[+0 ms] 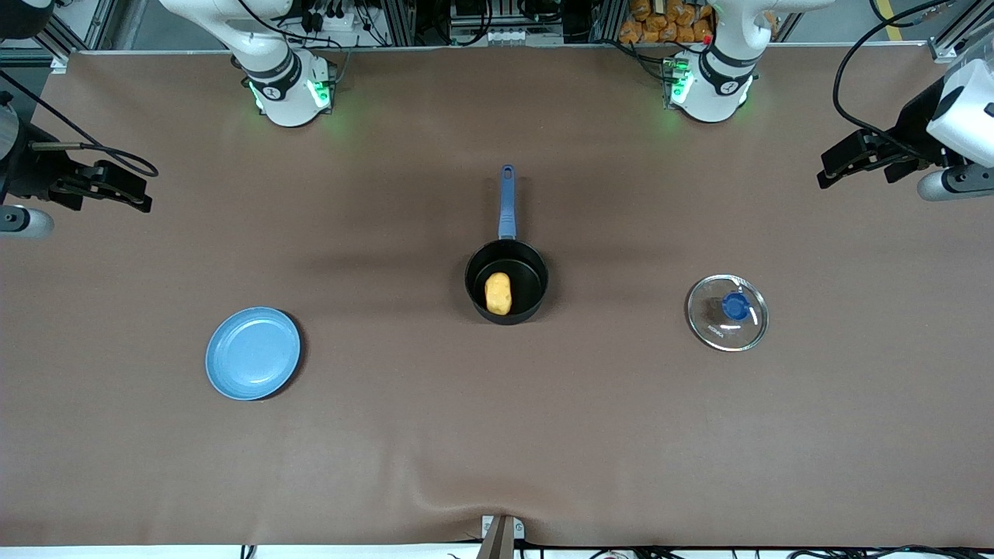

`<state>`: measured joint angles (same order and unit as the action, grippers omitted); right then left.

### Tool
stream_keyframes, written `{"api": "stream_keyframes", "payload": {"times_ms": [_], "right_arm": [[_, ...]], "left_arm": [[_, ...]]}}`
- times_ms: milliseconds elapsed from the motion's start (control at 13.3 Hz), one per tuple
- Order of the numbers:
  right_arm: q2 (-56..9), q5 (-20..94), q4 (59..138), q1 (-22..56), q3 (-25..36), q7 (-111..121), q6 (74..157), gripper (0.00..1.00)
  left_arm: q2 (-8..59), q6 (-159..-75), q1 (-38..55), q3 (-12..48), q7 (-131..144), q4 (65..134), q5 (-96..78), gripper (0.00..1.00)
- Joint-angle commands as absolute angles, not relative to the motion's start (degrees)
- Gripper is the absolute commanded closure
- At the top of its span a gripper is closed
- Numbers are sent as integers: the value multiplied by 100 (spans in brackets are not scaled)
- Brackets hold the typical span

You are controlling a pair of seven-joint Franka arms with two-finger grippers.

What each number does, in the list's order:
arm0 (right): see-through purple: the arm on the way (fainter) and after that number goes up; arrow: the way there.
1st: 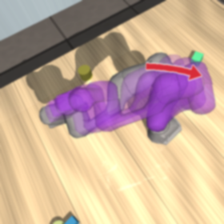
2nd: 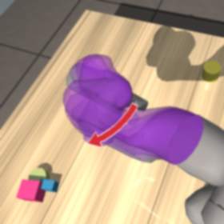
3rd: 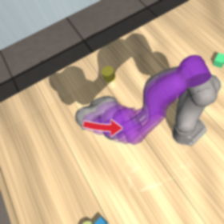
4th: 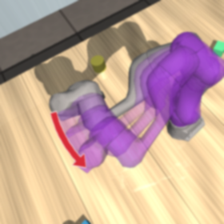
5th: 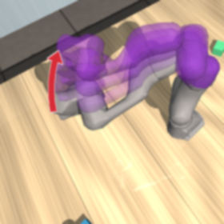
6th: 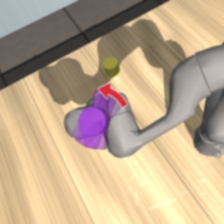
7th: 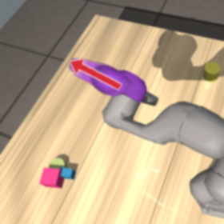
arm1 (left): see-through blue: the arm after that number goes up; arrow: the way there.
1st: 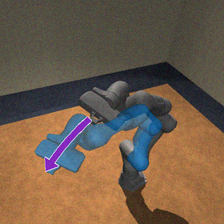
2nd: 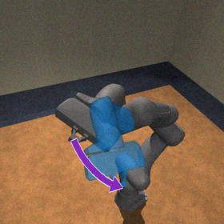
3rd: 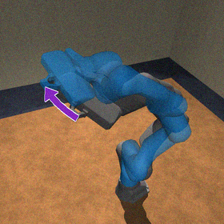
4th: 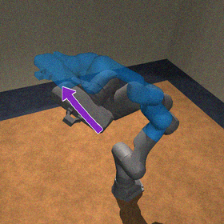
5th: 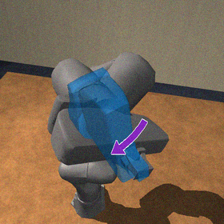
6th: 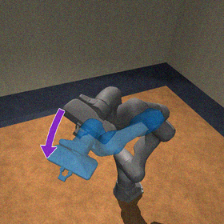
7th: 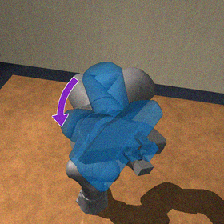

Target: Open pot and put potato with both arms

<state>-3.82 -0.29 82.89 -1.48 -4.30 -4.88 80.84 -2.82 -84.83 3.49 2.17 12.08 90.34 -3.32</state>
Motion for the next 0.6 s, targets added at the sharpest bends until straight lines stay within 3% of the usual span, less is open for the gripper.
{"api": "stream_keyframes", "payload": {"times_ms": [0,526], "right_arm": [[-281,26,8288,288,-11,-466,7998,0],[-281,70,8288,290,79,-466,7998,0]], "left_arm": [[-325,-8438,325,211,1160,9018,-439,0],[-308,-8438,316,202,1178,9000,-352,0]]}}
